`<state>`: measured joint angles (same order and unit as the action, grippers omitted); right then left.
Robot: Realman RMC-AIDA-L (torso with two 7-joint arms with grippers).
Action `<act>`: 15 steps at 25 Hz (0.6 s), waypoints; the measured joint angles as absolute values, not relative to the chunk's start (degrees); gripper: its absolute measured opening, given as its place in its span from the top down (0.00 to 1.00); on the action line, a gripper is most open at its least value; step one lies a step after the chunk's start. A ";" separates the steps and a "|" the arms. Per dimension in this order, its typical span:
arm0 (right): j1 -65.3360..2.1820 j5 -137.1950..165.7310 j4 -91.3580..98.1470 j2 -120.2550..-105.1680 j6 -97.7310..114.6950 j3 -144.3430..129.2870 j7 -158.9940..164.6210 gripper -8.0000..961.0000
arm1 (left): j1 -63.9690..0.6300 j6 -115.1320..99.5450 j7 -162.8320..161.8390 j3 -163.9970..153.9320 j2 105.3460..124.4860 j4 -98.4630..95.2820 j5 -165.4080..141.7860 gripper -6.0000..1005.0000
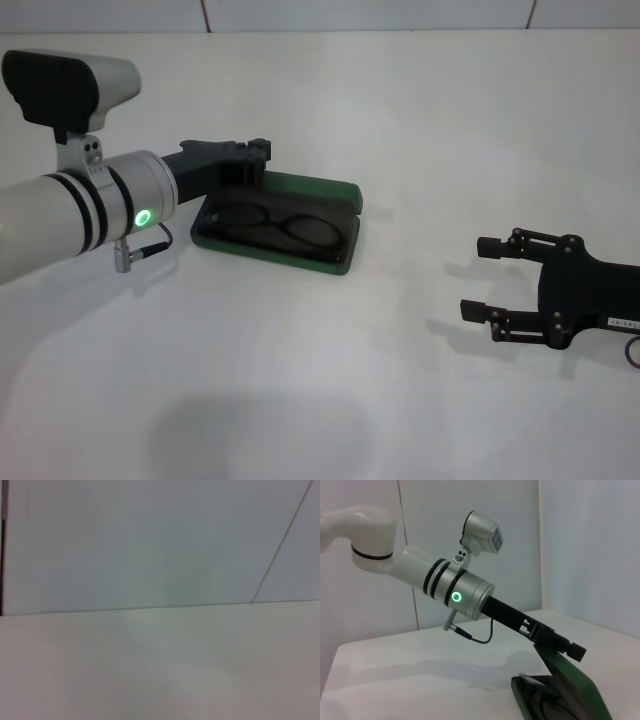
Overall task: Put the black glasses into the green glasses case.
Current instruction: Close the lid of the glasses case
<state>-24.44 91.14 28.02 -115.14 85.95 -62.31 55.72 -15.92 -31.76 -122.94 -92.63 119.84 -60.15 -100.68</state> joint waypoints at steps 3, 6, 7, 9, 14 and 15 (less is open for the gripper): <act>-24.44 91.14 28.04 -115.13 85.96 -62.31 55.72 0.20 | -16.38 -34.40 -123.49 -90.81 119.78 -59.83 -100.71 0.98; -24.44 91.14 28.03 -115.13 85.95 -62.31 55.72 0.20 | -16.76 -36.76 -124.11 -89.04 119.79 -59.57 -100.82 0.98; -24.44 91.14 28.03 -115.13 85.96 -62.31 55.72 0.20 | -16.92 -37.32 -124.41 -88.66 119.79 -59.56 -100.99 0.98; -24.44 91.14 28.04 -115.13 85.96 -62.31 55.73 0.20 | -17.21 -38.70 -124.81 -87.78 119.76 -59.55 -101.31 0.97; -24.43 91.15 28.03 -115.18 85.96 -62.31 55.74 0.20 | -18.19 -42.68 -125.13 -84.91 119.58 -58.49 -101.48 0.97; -24.43 91.15 28.04 -115.19 85.96 -62.31 55.76 0.20 | -18.29 -43.02 -125.14 -84.69 119.56 -58.37 -101.51 0.96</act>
